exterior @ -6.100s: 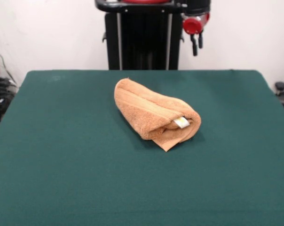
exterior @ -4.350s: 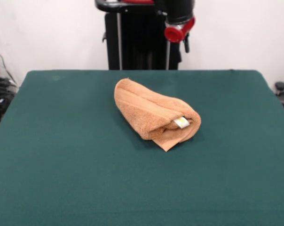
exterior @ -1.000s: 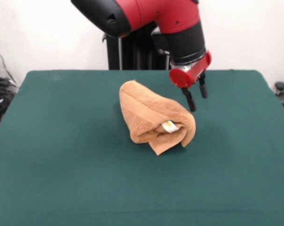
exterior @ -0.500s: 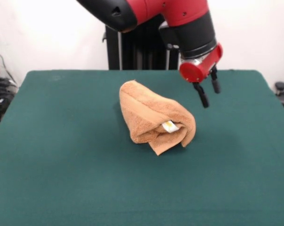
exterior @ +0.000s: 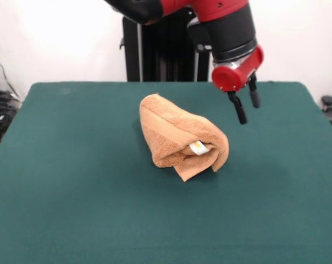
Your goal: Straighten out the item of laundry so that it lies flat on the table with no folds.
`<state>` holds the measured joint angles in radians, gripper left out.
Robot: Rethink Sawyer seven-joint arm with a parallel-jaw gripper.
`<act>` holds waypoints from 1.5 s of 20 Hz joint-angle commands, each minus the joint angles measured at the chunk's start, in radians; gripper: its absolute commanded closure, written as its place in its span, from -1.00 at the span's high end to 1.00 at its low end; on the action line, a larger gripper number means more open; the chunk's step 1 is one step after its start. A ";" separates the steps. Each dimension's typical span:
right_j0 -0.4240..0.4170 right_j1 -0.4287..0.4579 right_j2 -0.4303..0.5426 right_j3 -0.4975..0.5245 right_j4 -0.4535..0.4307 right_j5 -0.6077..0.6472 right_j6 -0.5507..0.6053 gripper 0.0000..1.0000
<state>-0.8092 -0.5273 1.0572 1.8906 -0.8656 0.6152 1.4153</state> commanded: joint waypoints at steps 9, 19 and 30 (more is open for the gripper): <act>0.059 -0.035 -0.072 -0.154 -0.139 0.057 -0.235 1.00; 0.049 -0.067 -0.069 -0.154 -0.163 0.045 -0.218 1.00; 0.012 0.032 -0.070 -0.214 -0.151 0.073 -0.331 1.00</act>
<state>-0.7978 -0.5924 1.0534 1.7408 -0.9833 0.6154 1.4153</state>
